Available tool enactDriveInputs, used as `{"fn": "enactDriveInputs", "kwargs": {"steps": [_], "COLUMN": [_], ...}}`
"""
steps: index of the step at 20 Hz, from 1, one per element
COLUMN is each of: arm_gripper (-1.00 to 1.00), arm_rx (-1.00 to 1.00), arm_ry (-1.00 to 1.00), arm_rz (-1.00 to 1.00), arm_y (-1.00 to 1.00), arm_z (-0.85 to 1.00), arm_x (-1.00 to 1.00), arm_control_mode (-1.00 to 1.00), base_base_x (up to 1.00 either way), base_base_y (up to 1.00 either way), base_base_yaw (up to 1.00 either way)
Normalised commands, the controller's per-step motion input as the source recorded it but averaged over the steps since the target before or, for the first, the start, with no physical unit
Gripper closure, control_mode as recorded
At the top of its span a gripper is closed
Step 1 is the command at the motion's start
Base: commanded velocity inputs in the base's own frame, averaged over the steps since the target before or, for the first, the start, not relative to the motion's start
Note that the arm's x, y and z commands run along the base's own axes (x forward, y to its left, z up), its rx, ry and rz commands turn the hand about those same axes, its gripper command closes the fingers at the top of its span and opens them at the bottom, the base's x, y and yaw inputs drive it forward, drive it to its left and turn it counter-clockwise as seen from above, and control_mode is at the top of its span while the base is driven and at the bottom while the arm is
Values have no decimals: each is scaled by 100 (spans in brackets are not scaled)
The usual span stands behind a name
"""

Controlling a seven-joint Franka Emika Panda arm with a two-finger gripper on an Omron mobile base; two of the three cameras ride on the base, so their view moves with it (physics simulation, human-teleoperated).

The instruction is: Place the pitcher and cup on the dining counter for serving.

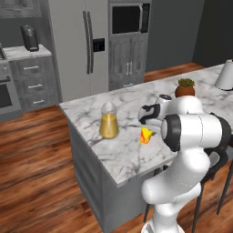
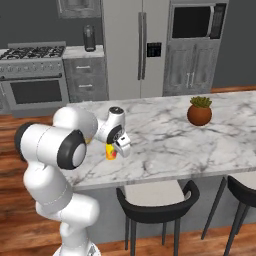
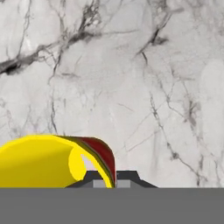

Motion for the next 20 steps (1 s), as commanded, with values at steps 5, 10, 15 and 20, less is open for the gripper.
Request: {"fn": "enactDriveInputs", "kwargs": {"steps": [5, 10, 15, 20], "arm_gripper": [100, -100, -100, -100], "arm_rx": [0, 0, 0, 0], "arm_ry": [0, 0, -11, -21], "arm_rz": [0, 0, 0, 0], "arm_y": [0, 0, 0, 1], "arm_z": [-29, -1, 48, 82], "arm_x": [0, 1, -29, -44], "arm_control_mode": [-100, -100, -100, -100], "base_base_x": [0, 0, 0, 0], "base_base_y": [0, 0, 0, 0], "base_base_yaw": [0, 0, 0, 0]}}
